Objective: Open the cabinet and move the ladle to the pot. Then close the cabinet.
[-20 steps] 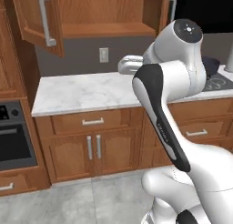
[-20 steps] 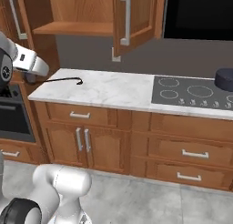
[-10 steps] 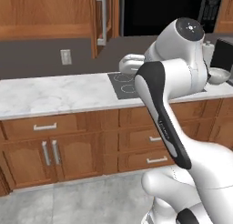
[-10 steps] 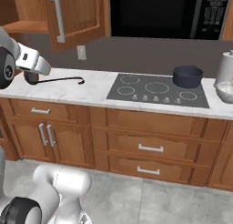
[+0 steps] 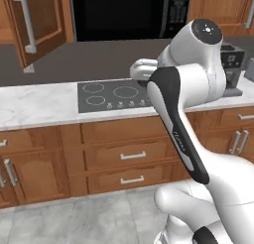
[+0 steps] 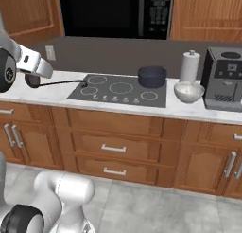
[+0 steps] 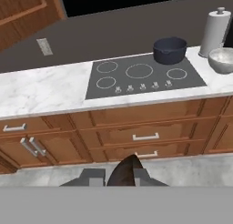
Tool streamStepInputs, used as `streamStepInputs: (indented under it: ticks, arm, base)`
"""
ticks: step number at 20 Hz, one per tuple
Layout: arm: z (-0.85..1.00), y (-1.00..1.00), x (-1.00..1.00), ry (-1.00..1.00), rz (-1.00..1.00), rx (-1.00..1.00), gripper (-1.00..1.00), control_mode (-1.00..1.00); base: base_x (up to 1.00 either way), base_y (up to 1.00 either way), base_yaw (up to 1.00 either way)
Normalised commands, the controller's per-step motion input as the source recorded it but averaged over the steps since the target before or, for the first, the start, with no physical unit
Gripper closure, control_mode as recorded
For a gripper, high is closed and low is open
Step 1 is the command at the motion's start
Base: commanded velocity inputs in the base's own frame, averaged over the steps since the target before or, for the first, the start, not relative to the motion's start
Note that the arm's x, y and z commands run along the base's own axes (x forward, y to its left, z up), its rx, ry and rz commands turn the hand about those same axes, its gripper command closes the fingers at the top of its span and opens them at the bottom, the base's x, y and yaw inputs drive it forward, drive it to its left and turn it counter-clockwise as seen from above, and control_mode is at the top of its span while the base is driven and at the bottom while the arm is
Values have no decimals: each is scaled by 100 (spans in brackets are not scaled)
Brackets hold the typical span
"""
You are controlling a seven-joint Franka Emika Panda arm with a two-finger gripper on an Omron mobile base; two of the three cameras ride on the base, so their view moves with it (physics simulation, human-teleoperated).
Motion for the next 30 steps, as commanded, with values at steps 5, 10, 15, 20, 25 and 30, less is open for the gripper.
streamStepInputs:
  ticks: [5, 10, 15, 20, 25, 30]
  arm:
    - [0, 0, 0, 0, 0, 0, 100, 100]
    - [0, 0, 0, 0, 0, 0, 100, 100]
    - [0, 0, 0, 0, 0, 0, 100, 100]
    - [0, 0, 0, 0, 0, 0, 100, 100]
    - [0, 0, 0, 0, 0, 0, 100, 100]
    - [0, 0, 0, 0, 0, 0, 100, 100]
  base:
    - [36, -97, 0]
    - [48, -52, 0]
    - [59, -31, 0]
    - [48, -9, 0]
    - [71, -9, 0]
    - [85, -10, 0]
